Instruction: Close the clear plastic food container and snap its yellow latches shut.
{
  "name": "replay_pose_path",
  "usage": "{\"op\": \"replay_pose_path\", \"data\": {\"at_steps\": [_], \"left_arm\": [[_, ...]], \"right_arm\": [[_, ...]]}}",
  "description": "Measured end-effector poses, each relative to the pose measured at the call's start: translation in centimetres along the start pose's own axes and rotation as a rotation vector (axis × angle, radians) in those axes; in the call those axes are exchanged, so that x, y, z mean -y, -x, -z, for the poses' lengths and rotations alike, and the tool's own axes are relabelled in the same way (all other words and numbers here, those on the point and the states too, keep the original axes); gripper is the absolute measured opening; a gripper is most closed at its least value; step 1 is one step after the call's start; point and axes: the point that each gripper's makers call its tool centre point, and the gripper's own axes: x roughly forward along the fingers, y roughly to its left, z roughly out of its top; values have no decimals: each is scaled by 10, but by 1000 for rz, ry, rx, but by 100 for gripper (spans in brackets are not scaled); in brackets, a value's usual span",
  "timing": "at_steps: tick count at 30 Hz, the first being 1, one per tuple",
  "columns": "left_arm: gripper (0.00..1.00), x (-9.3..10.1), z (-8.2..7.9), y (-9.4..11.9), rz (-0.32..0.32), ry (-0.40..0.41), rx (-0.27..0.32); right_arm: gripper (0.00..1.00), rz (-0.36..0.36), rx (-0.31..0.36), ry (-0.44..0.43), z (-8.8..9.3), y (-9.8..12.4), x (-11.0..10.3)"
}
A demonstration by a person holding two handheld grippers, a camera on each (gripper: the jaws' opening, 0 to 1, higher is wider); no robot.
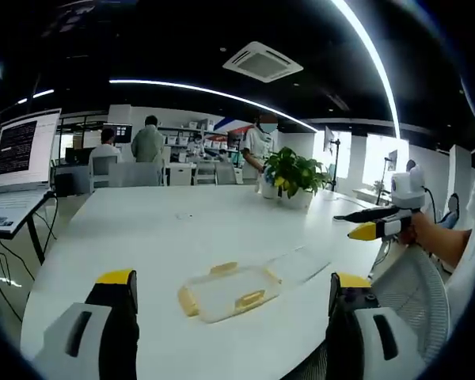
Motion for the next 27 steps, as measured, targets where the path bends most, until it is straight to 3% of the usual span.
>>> {"op": "replay_pose_path", "data": {"at_steps": [27], "left_arm": [[97,0,2,0,-3,-6,-9]], "right_arm": [[76,-6,-3,-4,1,0,1]]}}
